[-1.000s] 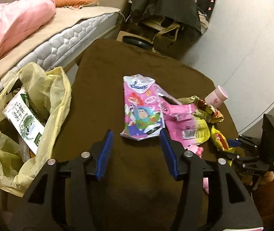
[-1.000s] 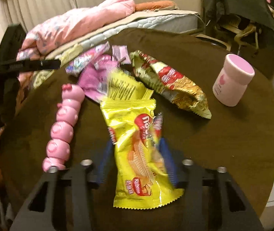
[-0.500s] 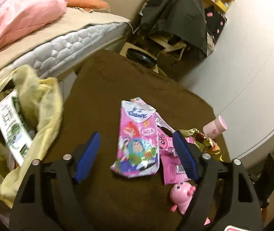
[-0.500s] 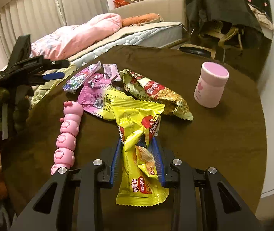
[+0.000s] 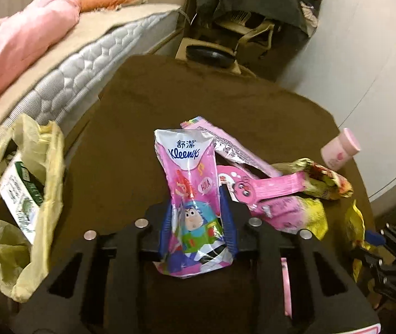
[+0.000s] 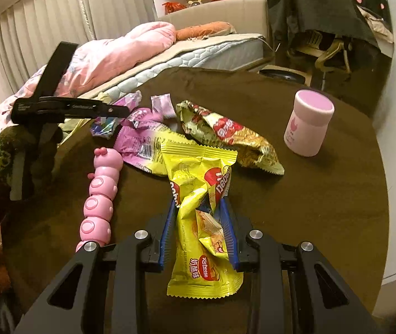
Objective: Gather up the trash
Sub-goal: 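Grasp the pink Kleenex tissue pack with the left gripper while the right gripper holds a yellow wafer bag, then lower the tissue pack and yellow wafer bag into the yellow bag and open both grippers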
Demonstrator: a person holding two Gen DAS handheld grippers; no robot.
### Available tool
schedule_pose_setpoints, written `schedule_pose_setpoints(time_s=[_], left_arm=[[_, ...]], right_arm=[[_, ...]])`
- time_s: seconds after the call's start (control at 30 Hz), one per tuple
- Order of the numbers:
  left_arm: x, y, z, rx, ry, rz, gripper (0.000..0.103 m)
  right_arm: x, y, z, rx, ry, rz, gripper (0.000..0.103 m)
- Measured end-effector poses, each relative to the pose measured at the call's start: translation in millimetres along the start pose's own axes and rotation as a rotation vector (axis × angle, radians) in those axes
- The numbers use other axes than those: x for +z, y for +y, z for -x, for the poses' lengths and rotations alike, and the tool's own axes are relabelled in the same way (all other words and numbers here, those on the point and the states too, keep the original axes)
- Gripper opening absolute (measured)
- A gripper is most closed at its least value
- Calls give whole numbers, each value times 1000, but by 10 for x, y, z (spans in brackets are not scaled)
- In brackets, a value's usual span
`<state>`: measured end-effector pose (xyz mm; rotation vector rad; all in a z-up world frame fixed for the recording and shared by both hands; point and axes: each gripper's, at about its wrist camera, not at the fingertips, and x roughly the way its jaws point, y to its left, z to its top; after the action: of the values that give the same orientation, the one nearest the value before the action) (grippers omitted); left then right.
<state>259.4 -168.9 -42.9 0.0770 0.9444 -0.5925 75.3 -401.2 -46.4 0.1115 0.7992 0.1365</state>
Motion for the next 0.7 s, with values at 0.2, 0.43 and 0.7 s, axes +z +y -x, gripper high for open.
schedule_pose_setpoints(time_s=[0.2, 0.43, 0.7], left_arm=[[-112, -88, 453, 3, -77, -38, 29], [-264, -27, 997, -24, -158, -15, 29], [-433, 374, 1521, 0, -244, 56, 29]], right_arm=[[98, 118, 158, -7, -41, 18, 30], [421, 436, 402, 16, -130, 71, 30], [871, 1031, 463, 81, -187, 176, 30]])
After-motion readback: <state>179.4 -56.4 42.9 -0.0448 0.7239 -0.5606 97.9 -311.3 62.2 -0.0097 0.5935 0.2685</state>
